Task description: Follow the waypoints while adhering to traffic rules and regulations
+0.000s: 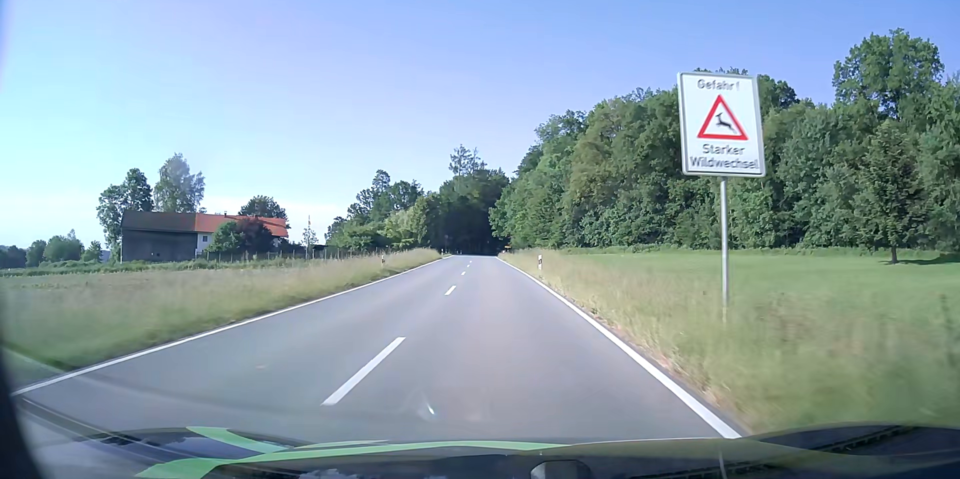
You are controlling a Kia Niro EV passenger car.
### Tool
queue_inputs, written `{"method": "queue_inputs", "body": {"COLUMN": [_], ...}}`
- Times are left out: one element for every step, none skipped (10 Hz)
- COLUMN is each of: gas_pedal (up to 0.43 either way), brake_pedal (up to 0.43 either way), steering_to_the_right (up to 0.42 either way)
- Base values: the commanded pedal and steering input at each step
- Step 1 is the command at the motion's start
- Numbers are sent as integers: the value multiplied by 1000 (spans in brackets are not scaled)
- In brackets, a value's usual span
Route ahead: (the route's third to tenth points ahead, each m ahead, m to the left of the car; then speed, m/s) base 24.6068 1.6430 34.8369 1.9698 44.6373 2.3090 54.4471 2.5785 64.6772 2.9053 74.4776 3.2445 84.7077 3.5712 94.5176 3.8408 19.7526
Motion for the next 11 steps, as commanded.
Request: {"method": "queue_inputs", "body": {"gas_pedal": [268,268,260,260,248,248,260,260,268,280,287], "brake_pedal": [0,0,0,0,0,0,0,0,0,0,0], "steering_to_the_right": [-13,-12,-10,-10,-9,-9,-9,-9,-9,-8,-7]}}
